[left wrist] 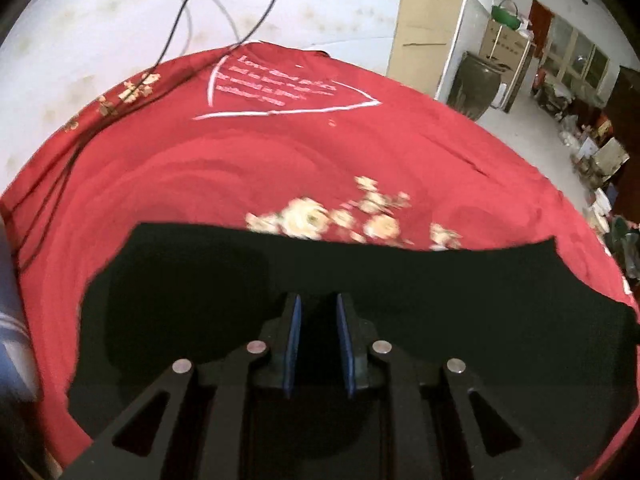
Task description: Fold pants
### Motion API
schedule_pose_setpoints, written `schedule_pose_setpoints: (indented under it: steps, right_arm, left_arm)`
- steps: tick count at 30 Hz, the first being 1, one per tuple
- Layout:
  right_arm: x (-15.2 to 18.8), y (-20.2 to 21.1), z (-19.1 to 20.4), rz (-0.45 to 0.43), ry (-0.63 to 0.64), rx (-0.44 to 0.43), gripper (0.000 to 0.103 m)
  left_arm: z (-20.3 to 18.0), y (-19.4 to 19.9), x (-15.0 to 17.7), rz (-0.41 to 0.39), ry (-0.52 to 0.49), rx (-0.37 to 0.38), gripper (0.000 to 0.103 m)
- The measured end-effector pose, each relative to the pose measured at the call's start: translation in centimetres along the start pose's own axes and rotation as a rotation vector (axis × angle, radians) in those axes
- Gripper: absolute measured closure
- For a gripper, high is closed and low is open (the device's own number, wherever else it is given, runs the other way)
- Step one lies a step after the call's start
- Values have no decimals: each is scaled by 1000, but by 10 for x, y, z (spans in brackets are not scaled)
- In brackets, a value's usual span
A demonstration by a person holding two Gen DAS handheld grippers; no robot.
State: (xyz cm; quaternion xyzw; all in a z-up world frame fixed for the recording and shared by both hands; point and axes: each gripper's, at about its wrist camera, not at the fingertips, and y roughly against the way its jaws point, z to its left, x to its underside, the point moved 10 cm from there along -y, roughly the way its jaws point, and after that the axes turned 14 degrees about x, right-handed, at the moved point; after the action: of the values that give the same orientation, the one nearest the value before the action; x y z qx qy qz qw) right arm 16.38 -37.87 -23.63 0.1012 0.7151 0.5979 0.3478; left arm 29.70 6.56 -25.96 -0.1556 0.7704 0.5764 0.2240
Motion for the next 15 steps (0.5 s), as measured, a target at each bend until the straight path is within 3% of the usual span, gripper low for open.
schedule_pose_setpoints:
  steps: [3, 5, 7, 10, 12, 15]
  right_arm:
    - [-3, 8, -7, -23, 11, 37, 82]
    - [0, 16, -5, -27, 14, 14, 82]
    - [9, 17, -5, -17, 57, 49, 79]
    - [12, 12, -1, -6, 83, 74, 78]
    - [14, 25, -1, -5, 63, 23, 78]
    - [27, 39, 9, -27, 107, -8, 70]
  left_arm:
    - [29, 11, -6, -28, 47, -56, 82]
    - [56, 20, -1, -51, 114, -91, 79]
    - [77, 25, 5, -61, 144, -81, 78]
    - [79, 37, 12, -32, 121, -118, 78]
    - [67, 50, 17, -40, 127, -86, 77]
    - [45, 67, 34, -56, 118, -32, 74]
